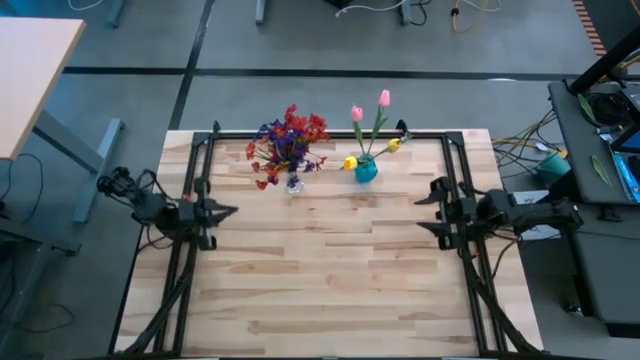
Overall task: Sort flowers into vase by color
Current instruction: Return to Home Position
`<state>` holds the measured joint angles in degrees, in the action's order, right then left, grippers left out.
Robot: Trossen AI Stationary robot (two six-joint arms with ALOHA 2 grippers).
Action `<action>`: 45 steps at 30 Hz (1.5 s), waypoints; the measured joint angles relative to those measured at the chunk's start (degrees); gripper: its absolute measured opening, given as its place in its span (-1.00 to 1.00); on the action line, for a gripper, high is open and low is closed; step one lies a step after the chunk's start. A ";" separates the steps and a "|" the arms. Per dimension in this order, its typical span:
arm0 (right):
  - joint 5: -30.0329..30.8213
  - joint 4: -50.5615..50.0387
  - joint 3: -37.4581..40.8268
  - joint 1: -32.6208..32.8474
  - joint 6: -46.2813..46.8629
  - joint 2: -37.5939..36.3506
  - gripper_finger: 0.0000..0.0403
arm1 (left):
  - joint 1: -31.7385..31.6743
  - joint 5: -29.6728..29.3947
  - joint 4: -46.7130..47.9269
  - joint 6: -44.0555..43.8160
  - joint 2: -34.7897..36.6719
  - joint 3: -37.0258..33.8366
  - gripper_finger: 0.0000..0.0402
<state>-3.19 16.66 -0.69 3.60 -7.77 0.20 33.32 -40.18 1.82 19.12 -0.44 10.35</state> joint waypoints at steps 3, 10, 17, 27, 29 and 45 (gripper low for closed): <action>1.97 0.65 -0.07 0.00 -2.40 -0.06 0.15 | -0.05 -4.42 -0.69 -4.97 -0.30 -0.10 -1.00; 2.32 -0.14 -0.04 0.00 0.15 0.56 0.14 | 0.00 -4.31 -0.78 -19.08 -1.23 -0.26 -1.00; 2.31 -0.13 -0.04 0.00 0.28 0.69 0.13 | 0.00 -4.29 -0.44 -19.40 -1.39 -0.26 -1.00; 2.30 -0.15 -0.04 0.00 0.28 0.69 0.13 | 0.00 -4.27 -0.58 -19.46 -1.79 -0.26 -1.00; 2.30 -0.15 -0.04 0.00 0.28 0.69 0.13 | 0.00 -4.27 -0.54 -19.46 -1.98 -0.26 -1.00; 2.30 -0.17 -0.04 0.00 0.28 0.69 0.13 | 0.00 -4.24 -0.54 -19.46 -4.01 -0.26 -1.00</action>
<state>-0.89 16.49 -0.73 3.60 -7.49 0.89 33.32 -44.42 1.28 -0.34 -4.45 10.09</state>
